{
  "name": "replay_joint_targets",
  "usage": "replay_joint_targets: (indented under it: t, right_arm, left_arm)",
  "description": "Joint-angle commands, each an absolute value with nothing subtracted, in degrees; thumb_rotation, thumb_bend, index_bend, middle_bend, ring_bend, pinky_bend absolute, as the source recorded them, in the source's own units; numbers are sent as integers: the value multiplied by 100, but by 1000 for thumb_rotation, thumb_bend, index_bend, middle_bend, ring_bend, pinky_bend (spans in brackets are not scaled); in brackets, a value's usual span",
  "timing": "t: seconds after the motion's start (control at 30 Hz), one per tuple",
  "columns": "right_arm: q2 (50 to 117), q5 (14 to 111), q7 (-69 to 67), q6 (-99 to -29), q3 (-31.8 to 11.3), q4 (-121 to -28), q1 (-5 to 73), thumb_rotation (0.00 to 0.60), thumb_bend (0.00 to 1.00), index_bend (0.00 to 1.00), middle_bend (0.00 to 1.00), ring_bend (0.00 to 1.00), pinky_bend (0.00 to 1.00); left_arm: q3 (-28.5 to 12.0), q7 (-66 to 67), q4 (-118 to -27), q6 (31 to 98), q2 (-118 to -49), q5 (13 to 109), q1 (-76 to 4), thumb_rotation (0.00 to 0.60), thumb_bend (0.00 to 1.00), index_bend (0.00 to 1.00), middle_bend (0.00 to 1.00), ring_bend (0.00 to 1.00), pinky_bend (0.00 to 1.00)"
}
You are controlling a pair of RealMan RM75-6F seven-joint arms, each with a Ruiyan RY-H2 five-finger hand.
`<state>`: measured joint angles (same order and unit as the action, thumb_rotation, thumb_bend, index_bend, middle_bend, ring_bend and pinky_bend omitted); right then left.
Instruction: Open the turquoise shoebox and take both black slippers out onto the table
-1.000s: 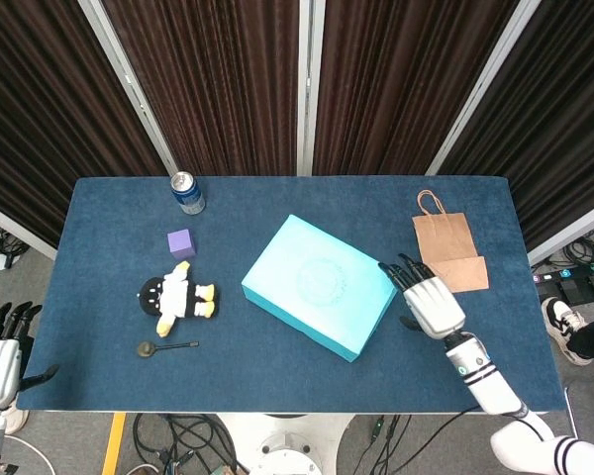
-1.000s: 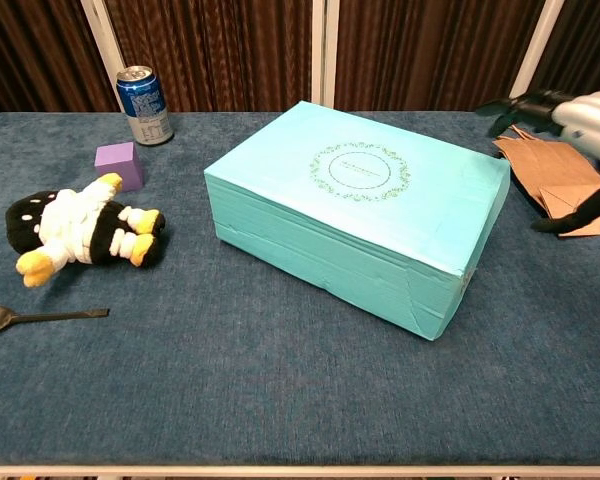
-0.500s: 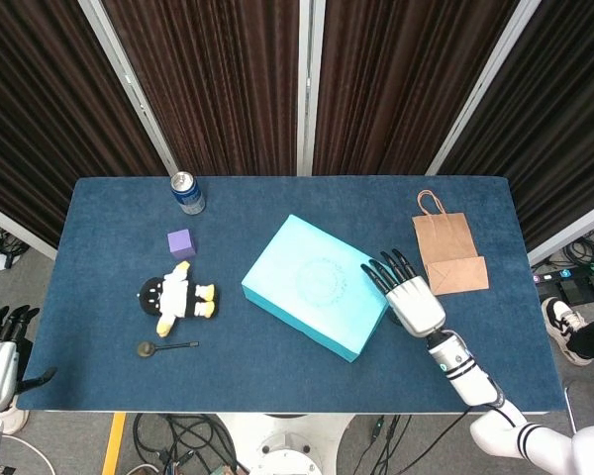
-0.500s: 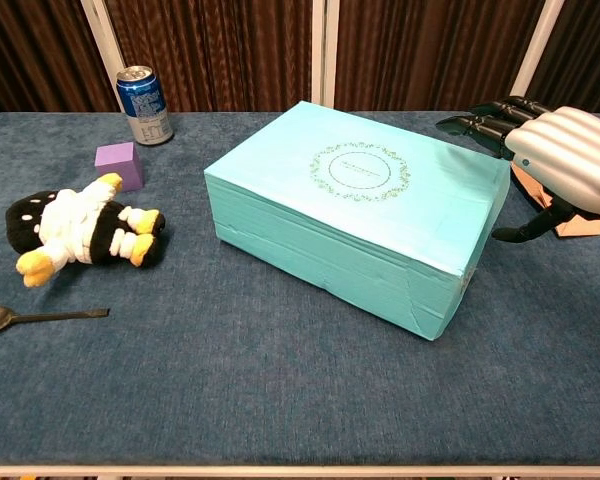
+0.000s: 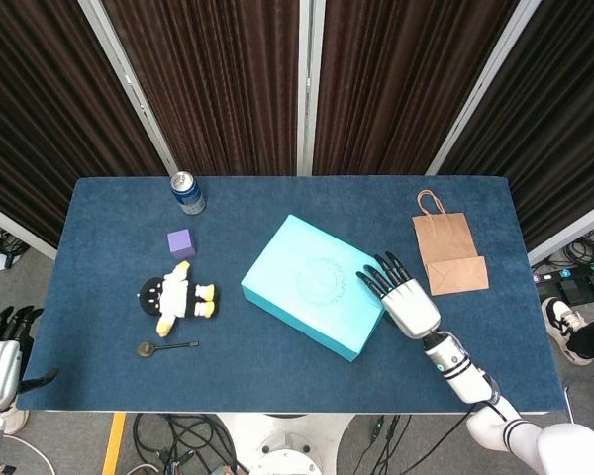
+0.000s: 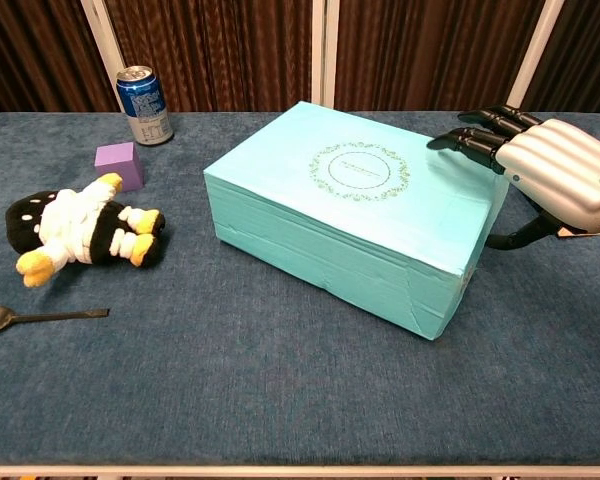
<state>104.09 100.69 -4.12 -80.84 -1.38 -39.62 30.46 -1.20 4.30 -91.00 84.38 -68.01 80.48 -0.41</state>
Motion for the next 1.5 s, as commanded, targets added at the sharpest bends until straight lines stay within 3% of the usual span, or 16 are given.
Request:
replay_joint_targets:
  t: [0.03,0.13,0.37,1.0,1.33,1.47,1.5]
  right_arm:
    - [10594,10144,-772,-8324,-76,-3627,3125,600,212,317,274,49,1]
    - [10706,10100,-1074,-8460,-101,-3444,3147,600,332,424,333,121,15]
    - [10750,9732,-1777,-8230,-214,-3813,3110,600,357,512,388,163,20]
    - [9391,7233,-4873,-6030,-1577,-7293,2934,600,338,526,393,163,19]
    - [8919,6149,-6497,-4693,-2315,-8004,2900,600,330,437,340,122,18]
    - [8834,5993,-6490,-4473,-2537,-7920,2997,600,296,270,249,63,9]
    - [8810,5898,-6506,-4403,-2630,-7908,3027,600,270,183,206,38,3]
  left_arm:
    - [-123,445,-9122,8436,-6783,8047,-42,600,0,153,103,22,126]
    - [-128,473,-9150,8449,-6770,8052,-40,600,0,157,104,22,126]
    - [-111,502,-9208,8366,-6743,8035,-65,600,0,157,103,22,126]
    - [-87,517,-9289,8232,-6682,8053,-135,600,0,157,103,22,127]
    - [-72,386,-9384,8185,-6612,8157,-192,600,0,157,103,22,127]
    - [-70,385,-9386,8179,-6594,8165,-202,600,0,157,103,22,127]
    - [-71,390,-9391,8177,-6588,8163,-206,600,0,157,103,22,127]
